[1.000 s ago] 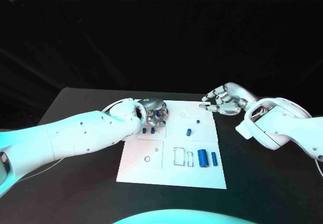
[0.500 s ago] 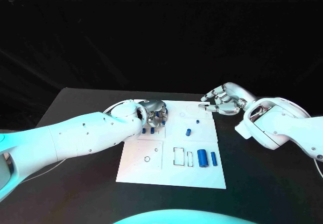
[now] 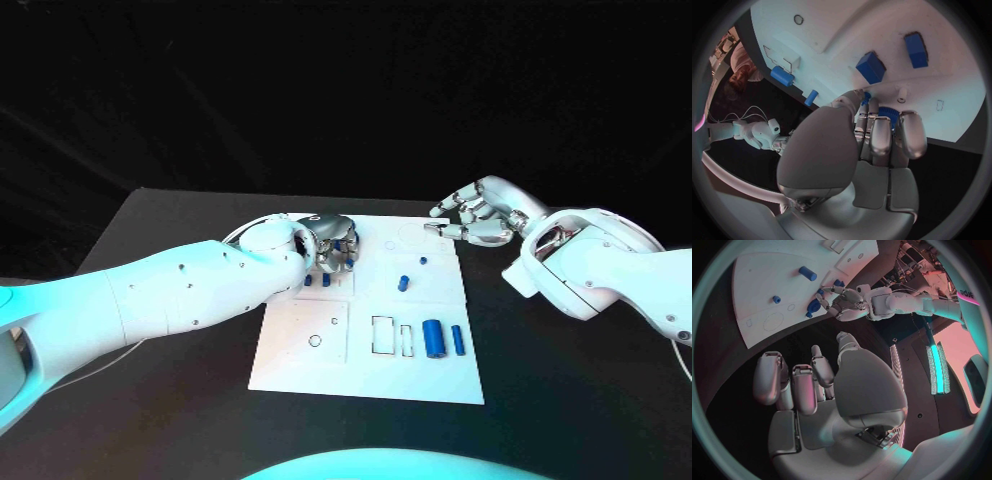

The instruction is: Assemble the parts on the task board

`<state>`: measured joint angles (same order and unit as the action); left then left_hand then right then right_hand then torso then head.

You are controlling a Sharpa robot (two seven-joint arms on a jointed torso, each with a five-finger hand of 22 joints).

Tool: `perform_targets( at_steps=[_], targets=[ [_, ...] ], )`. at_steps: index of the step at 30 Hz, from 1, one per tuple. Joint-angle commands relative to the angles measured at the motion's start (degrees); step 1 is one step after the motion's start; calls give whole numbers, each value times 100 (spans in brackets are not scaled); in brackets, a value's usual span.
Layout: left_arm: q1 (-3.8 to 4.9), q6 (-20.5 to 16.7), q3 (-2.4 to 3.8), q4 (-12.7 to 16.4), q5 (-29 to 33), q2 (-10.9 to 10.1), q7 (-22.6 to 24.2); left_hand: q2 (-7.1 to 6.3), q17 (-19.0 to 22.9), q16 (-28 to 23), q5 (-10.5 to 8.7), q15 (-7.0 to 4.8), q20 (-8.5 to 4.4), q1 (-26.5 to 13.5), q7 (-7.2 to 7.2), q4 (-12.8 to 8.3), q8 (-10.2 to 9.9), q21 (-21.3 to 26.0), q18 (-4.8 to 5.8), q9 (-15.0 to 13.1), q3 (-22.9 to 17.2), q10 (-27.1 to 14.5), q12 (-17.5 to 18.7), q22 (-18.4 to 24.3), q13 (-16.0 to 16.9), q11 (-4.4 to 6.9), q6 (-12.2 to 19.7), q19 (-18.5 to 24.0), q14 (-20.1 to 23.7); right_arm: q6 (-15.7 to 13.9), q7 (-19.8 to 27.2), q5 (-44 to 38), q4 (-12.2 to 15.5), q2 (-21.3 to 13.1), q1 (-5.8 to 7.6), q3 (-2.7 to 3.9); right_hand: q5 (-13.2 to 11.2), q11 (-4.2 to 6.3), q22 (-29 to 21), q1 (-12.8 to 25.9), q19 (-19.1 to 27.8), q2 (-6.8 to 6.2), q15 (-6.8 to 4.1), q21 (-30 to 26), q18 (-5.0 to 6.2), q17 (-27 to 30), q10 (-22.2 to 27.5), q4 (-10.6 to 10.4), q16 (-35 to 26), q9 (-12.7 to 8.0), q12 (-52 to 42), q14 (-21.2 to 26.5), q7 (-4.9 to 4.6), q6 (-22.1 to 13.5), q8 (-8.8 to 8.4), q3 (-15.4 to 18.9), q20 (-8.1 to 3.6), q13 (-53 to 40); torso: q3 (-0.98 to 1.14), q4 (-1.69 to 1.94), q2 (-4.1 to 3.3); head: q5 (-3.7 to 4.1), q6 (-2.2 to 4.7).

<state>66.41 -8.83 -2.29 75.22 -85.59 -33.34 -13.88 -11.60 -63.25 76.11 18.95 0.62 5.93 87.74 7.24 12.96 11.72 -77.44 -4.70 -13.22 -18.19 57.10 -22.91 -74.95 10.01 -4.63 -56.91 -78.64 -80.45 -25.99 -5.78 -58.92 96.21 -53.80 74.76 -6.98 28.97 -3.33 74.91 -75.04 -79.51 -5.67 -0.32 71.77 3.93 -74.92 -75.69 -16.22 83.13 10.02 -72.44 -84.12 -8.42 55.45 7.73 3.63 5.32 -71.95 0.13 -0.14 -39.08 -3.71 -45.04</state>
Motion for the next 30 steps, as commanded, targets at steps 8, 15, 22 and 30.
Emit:
perform_targets(
  at_steps=[8,15,22,30],
  targets=[
    [-11,190,-5,-18,42,29,-18,136,-135,158,-33,-88,-54,76,-65,-72,-65,-191,113,45,-223,271,208,-296,-123,87,-218,-172,-177,33,37,-50,18,-1,-3,0,27,-6,250,-1,35,49,-44,-15,51,-270,25,3,-14,9,1,-287,27,-12,36,37,14,-11,1,-3,-2,17,1],
    [-11,76,-4,-45,47,35,28,156,-143,197,-54,-100,-85,233,-17,-351,-173,-365,163,97,-650,667,586,-487,-260,73,-438,-301,-242,30,38,-50,23,-4,-3,0,28,-6,250,-1,35,50,-44,-15,51,-270,24,3,-14,10,0,-287,27,-12,37,37,14,-12,-3,-4,1,21,9],
    [-11,5,-2,-68,118,39,73,84,-87,197,-113,-97,-82,19,-9,-443,-286,-416,173,142,-803,910,903,-548,-329,83,-581,-329,-254,28,38,-50,27,-5,-3,0,34,-6,251,-3,34,56,-45,-14,50,-274,11,2,-13,10,-15,-288,28,-11,38,36,14,-27,-4,1,4,20,17],
    [-12,-192,8,9,241,-4,128,49,-64,197,-131,-93,-81,-61,22,-478,-325,-452,185,155,-806,985,1001,-590,-338,71,-628,-363,-262,24,38,-50,20,-9,-3,0,34,-6,251,-3,34,56,-45,-14,50,-274,11,2,-13,10,-15,-288,28,-11,38,36,14,-27,-7,3,11,5,33]
  ],
)
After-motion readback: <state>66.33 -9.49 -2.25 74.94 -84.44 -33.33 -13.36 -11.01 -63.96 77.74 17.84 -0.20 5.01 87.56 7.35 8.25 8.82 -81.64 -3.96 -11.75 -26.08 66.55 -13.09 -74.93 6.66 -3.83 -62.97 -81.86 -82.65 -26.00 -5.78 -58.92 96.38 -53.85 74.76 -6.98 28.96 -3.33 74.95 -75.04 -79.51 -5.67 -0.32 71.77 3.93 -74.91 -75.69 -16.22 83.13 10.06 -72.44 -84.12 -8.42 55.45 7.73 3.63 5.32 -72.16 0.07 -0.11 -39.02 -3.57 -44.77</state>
